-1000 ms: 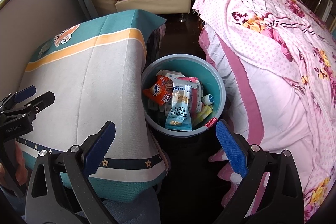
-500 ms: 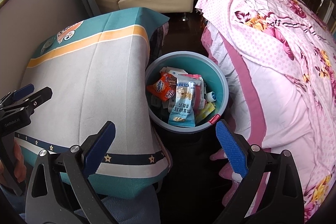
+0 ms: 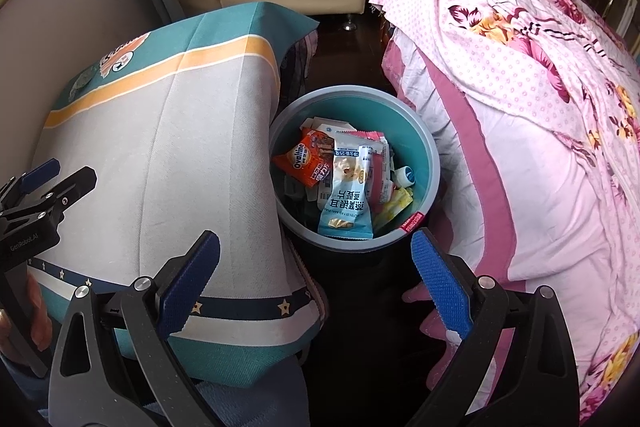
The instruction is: Collect trash
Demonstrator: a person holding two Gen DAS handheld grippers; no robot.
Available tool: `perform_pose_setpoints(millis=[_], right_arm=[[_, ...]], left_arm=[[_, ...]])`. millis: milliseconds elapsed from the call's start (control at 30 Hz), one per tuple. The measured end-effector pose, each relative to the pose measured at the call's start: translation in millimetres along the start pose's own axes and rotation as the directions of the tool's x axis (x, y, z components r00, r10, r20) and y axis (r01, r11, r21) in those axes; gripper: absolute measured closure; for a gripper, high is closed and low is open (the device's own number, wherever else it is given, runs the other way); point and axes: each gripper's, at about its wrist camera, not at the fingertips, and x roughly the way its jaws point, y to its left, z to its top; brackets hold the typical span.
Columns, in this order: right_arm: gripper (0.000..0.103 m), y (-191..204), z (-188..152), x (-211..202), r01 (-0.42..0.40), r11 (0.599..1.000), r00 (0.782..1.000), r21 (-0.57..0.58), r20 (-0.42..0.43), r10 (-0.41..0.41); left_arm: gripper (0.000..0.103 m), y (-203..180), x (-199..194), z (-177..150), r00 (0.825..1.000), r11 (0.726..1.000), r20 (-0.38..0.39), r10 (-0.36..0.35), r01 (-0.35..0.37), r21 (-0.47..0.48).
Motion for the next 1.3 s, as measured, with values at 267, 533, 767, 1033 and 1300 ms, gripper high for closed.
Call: perform_pose_setpoints(millis=[267, 533, 767, 1033, 1300], right_arm=[[0.011, -3.2, 2.8, 10.9, -0.001, 1.000, 1.000, 0.006, -0.017, 0.001], [0.011, -5.2, 4.3, 15.8, 0.007, 1.000, 1.000, 0.008, -0.022, -0.007], [0.011, -5.2, 4.6, 16.7, 0.009, 1.000, 1.000, 0.007, -0.024, -0.009], [0.011, -6.8, 4.3, 18.7, 0.016, 1.000, 1.000, 0.017, -0.016, -0.016], [0.011, -5.8, 4.0, 18.8, 0.020, 1.000, 1.000, 0.021, -0.014, -0.020]], left_arm=[[0.004, -0.5, 7.6, 0.5, 1.000, 1.000, -0.007, 0.021, -0.021, 0.004], [0.004, -1.1, 13.5, -0.4, 0.999, 1.000, -0.016, 0.028, -0.028, 0.004], [0.004, -1.0, 16.5, -1.8, 0.999, 1.000, -0.023, 0.029, -0.028, 0.005], [0.004, -1.9, 17.5, -2.5, 0.999, 1.000, -0.024, 0.030, -0.029, 0.009], [0.004, -2.0, 19.9, -3.3, 0.999, 0.999, -0.029, 0.038, -0.038, 0.010]])
